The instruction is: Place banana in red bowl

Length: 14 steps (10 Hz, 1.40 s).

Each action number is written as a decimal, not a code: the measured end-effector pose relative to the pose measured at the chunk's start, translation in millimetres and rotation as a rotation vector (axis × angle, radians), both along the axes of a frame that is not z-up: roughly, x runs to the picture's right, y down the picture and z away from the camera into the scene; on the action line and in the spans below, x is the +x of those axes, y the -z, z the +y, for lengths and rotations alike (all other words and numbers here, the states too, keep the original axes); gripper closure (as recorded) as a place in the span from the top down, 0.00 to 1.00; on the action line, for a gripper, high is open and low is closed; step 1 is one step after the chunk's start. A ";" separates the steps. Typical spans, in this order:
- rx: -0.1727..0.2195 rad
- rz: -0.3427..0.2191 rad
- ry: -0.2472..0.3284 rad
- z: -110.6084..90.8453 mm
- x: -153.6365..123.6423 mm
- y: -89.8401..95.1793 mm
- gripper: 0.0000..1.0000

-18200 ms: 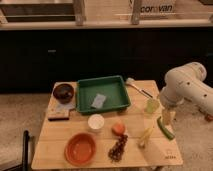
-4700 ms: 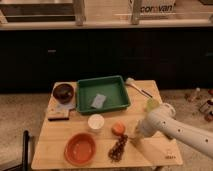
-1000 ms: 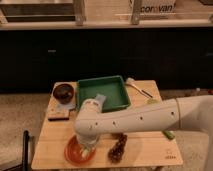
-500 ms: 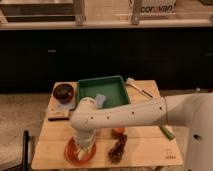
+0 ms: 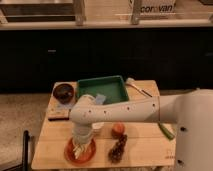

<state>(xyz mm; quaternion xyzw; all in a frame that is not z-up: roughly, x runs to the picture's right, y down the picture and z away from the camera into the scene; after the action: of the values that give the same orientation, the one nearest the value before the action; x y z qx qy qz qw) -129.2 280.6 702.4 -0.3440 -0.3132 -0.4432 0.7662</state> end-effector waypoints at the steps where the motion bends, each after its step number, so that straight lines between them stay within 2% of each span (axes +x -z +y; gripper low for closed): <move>1: -0.013 -0.005 0.002 1.2 -4.6 0.6 0.00; 7: -0.080 -0.024 0.009 1.2 -21.4 -3.3 0.00; 12: -0.090 -0.014 -0.003 -6.8 -19.6 -10.0 0.00; 13: -0.092 -0.011 -0.005 -7.6 -19.0 -10.7 0.04; 14: -0.096 -0.010 -0.006 -7.8 -18.9 -10.6 0.13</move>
<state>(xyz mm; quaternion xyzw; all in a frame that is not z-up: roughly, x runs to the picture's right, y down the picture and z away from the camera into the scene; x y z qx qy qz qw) -148.1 272.9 713.1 -0.3774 -0.3389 -0.4270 0.7486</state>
